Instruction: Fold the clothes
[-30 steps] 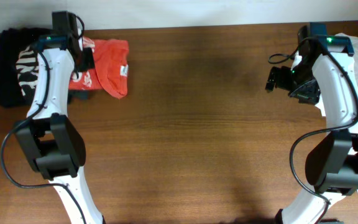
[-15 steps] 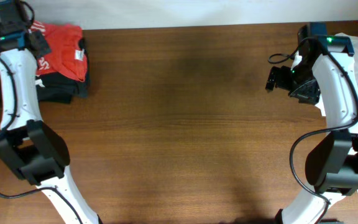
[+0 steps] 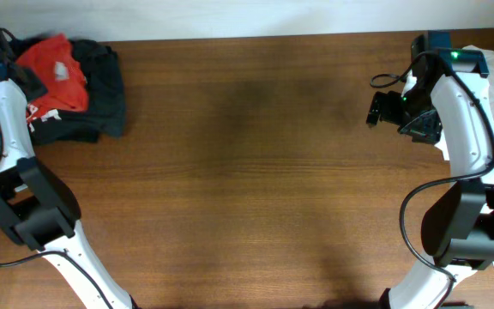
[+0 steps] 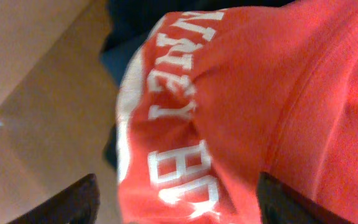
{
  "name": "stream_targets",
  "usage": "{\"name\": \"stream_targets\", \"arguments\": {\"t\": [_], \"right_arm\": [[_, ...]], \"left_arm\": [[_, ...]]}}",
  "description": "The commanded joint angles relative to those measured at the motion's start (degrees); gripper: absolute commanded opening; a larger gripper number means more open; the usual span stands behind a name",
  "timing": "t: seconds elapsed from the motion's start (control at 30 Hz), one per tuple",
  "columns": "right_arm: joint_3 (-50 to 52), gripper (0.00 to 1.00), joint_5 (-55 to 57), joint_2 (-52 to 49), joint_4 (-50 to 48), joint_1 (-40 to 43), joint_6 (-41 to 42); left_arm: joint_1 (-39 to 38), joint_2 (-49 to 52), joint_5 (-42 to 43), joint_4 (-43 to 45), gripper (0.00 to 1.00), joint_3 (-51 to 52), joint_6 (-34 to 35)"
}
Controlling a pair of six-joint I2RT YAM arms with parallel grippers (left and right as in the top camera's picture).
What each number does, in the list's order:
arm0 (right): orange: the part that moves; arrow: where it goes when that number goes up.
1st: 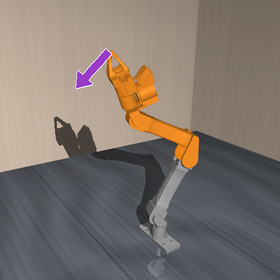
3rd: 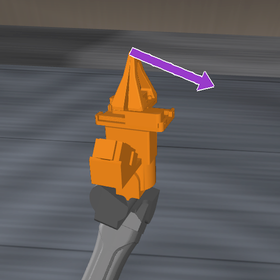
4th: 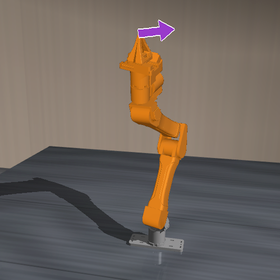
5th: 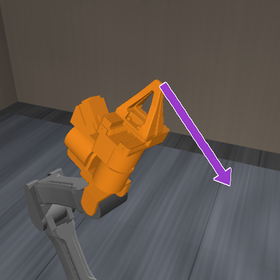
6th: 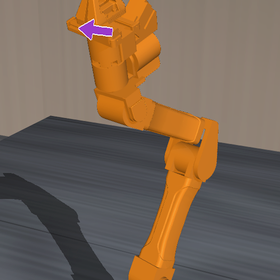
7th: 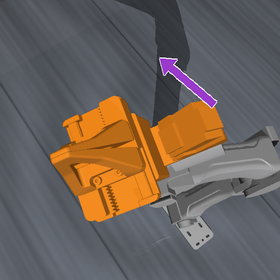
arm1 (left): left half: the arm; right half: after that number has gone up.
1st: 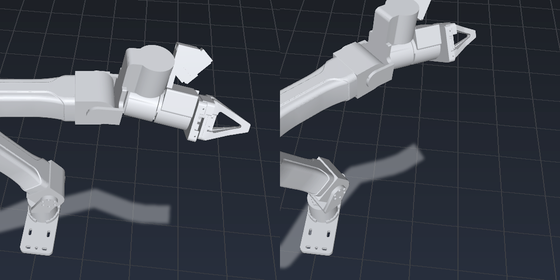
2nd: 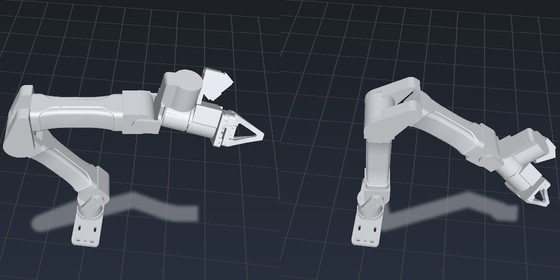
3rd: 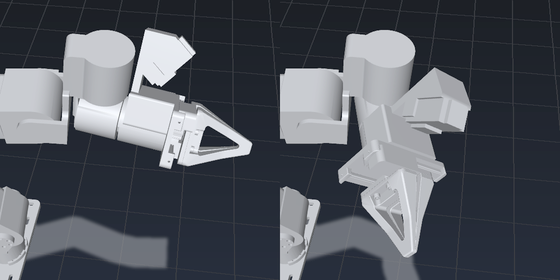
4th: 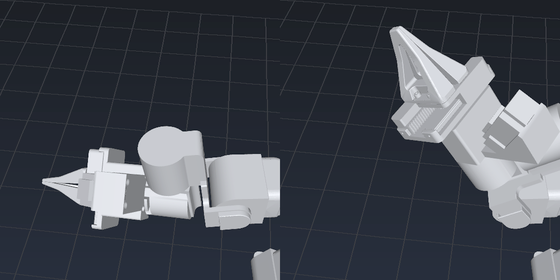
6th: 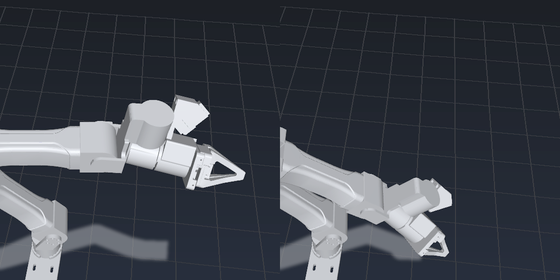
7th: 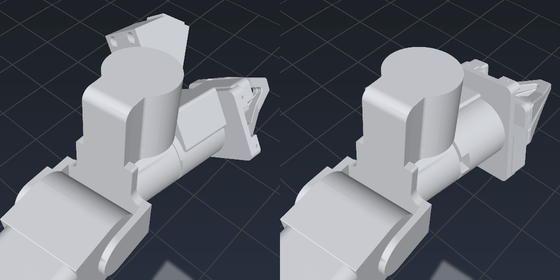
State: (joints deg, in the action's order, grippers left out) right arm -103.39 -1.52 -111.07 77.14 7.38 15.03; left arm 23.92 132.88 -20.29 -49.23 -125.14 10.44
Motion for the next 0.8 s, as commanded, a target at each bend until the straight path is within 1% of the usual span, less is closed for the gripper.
{"name": "stream_targets", "arguments": {"t": [0.0,0.03,0.07,0.1,0.13,0.2,0.23,0.27,0.33,0.4,0.43,0.47,0.53,0.63,0.67,0.7,0.73,0.77], "right_arm": [[-0.8,0.99,0.1,0.9,0.0,0.2,0.5],[-0.8,0.99,0.1,0.9,0.0,0.2,0.5],[-0.8,0.99,0.1,0.9,0.0,0.2,0.5],[-0.8,0.99,0.1,0.9,0.0,0.2,0.5],[-0.8,0.99,0.1,0.9,0.0,0.2,0.5],[-0.8,0.99,0.1,0.9,0.0,0.2,0.5],[-0.8,0.99,0.1,0.9,0.0,0.2,0.5],[-0.8,0.99,0.1,0.9,0.0,0.2,0.5],[-0.8,0.99,0.1,0.9,0.0,0.2,0.5],[-0.8,0.99,0.1,0.9,0.0,0.2,0.5],[-0.8,0.99,0.1,0.9,0.0,0.2,0.5],[-0.8,0.99,0.1,0.9,0.0,0.2,0.5],[-0.8,0.99,0.1,0.9,0.0,0.2,0.5],[-0.8,0.99,0.1,0.9,0.0,0.2,0.5],[-0.8,0.99,0.1,0.9,0.0,0.2,0.5],[-0.8,0.99,0.1,0.9,0.0,0.2,0.5],[-0.8,0.99,0.1,0.9,0.0,0.2,0.5],[-0.8,0.99,0.1,0.9,0.0,0.2,0.5]], "left_arm": [[-0.3,-2.0,-11.3,-2.3,0.92,-2.3,-0.2],[-0.8,-3.9,-10.3,-3.1,0.99,-2.5,-0.2],[-1.4,-6.1,-7.1,-3.1,0.99,-2.5,-0.2],[-1.9,-8.0,-2.2,-2.8,0.95,-2.5,-0.2],[-2.3,-8.9,3.3,-1.7,0.77,-2.5,1.0],[-2.7,-8.3,11.5,1.7,0.63,-2.3,4.9],[-2.9,-7.3,14.1,3.4,0.55,-2.3,5.2],[-3.2,-5.4,15.0,5.0,0.49,-2.3,5.2],[-3.3,-1.2,15.0,7.2,0.49,-2.3,5.2],[-3.3,3.7,15.0,6.5,0.51,-2.3,5.2],[-3.3,6.0,15.0,6.1,0.57,-2.3,5.2],[-3.3,7.5,15.0,4.7,0.67,-2.3,5.2],[-3.5,7.1,15.1,3.4,0.72,-2.4,5.2],[-4.7,0.3,15.5,3.1,0.72,-2.4,5.2],[-5.4,-2.7,17.6,2.7,0.72,-2.4,5.2],[-6.1,-6.2,21.2,1.6,0.74,-2.4,5.2],[-6.6,-9.6,25.6,0.1,0.84,-2.4,5.2],[-7.3,-13.2,30.9,-2.6,0.92,-2.4,5.2]]}}
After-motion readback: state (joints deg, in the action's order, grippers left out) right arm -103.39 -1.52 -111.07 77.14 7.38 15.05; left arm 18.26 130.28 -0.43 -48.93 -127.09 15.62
